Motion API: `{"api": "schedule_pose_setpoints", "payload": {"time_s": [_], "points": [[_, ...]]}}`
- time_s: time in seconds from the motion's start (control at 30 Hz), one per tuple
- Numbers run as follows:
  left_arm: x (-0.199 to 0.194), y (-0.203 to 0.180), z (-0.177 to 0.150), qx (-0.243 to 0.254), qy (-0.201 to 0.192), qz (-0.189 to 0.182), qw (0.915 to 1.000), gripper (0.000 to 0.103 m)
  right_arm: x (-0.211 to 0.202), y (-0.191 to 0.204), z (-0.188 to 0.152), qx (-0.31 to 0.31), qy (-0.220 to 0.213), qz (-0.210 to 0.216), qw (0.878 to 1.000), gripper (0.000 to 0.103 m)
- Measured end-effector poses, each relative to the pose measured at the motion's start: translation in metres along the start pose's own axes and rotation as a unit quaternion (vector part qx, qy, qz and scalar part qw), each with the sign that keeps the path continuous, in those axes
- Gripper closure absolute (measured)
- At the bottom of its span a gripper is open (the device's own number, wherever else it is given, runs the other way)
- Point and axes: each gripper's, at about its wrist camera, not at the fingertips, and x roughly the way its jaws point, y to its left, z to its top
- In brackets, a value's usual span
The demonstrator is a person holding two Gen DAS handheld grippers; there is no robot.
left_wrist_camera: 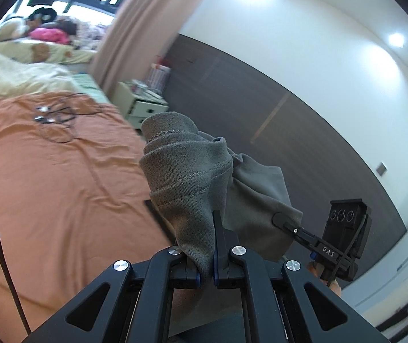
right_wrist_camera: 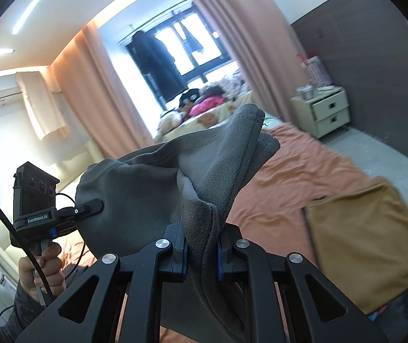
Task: Fold small clothes
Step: 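Carry the folded grey shirt with both grippers toward the dark garment stack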
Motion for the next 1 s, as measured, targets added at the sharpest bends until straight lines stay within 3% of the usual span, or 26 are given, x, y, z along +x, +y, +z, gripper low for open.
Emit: {"api": "schedule_pose_setpoints", "payload": {"time_s": [0.27,0.5,0.73,0.87,1.0], "points": [[0.068,-0.049,0.014,0.032,0.04,-0.059,0.9969,0.098,-0.067,-0.011,-0.001,-0.002,-0.031,-0.07,0.997,0.092],[0.122,-0.088,0.019,0.059,0.075,-0.107,0.9896,0.098,-0.104,0.011,-0.014,-0.01,-0.042,-0.124,0.991,0.092],[0.164,-0.106,0.007,0.05,0.099,-0.146,0.9831,0.098,-0.103,0.042,-0.012,-0.004,-0.041,-0.176,0.983,0.092],[0.187,-0.099,0.001,0.038,0.107,-0.152,0.9819,0.098,-0.097,0.054,-0.012,-0.005,-0.035,-0.199,0.979,0.092],[0.224,-0.073,-0.005,0.02,0.126,-0.153,0.98,0.098,-0.067,0.065,-0.018,-0.001,-0.024,-0.218,0.976,0.092]]}}
